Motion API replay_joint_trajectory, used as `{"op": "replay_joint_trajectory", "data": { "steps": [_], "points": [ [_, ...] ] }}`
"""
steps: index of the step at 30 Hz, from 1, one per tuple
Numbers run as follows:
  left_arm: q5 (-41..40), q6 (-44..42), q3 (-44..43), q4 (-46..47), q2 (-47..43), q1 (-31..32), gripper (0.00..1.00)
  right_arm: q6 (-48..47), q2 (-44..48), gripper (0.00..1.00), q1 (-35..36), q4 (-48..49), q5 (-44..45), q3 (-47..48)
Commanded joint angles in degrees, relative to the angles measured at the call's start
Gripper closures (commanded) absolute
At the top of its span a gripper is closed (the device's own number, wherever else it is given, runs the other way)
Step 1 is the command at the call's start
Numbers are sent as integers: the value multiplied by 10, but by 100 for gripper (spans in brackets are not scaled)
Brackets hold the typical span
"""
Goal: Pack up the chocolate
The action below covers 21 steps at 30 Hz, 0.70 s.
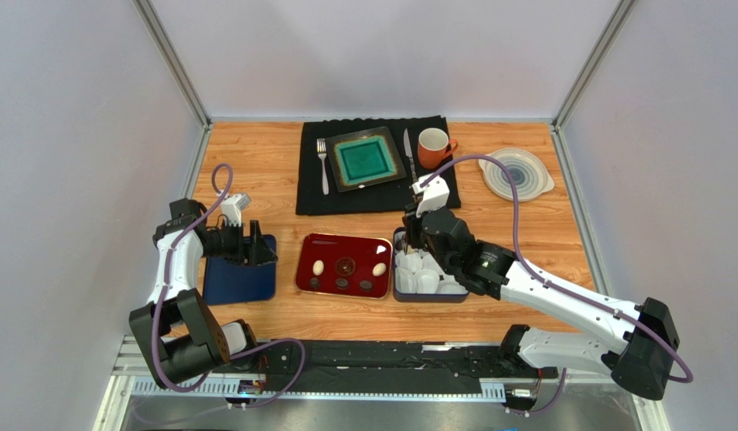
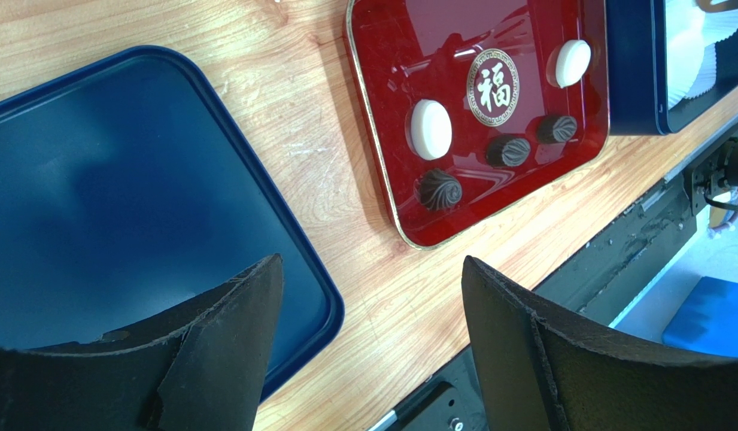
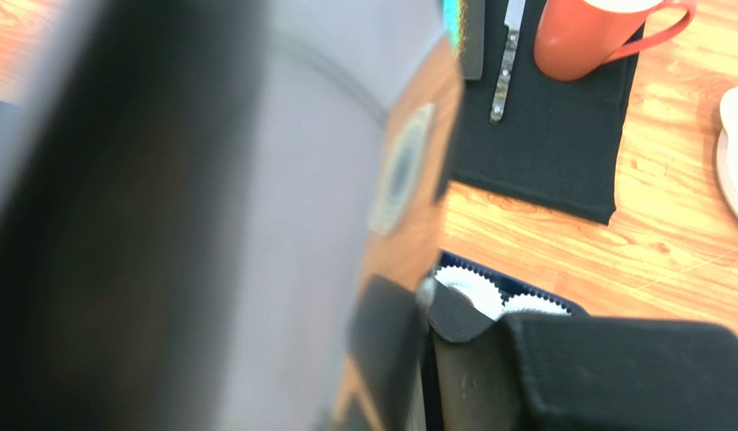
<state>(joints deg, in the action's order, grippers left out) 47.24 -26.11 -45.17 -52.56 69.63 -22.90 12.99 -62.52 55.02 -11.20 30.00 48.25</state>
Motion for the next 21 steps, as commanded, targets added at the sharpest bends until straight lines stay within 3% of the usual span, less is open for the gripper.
{"op": "replay_joint_trajectory", "data": {
  "steps": [1,9,17,21],
  "points": [
    [13,-9,-11,-4,-8,-2,19,19,8,73,-3,14,9,-7],
    [8,-11,-13,-7,-10,-2,19,29,-6,72,-8,29,6,-14],
    [9,-11,-13,-7,-11,-1,19,35,-20,58,-7,34,1,-15],
    [8,-11,-15,-6,-11,-1,19,34,-19,57,-9,34,3,-13]
  ]
}}
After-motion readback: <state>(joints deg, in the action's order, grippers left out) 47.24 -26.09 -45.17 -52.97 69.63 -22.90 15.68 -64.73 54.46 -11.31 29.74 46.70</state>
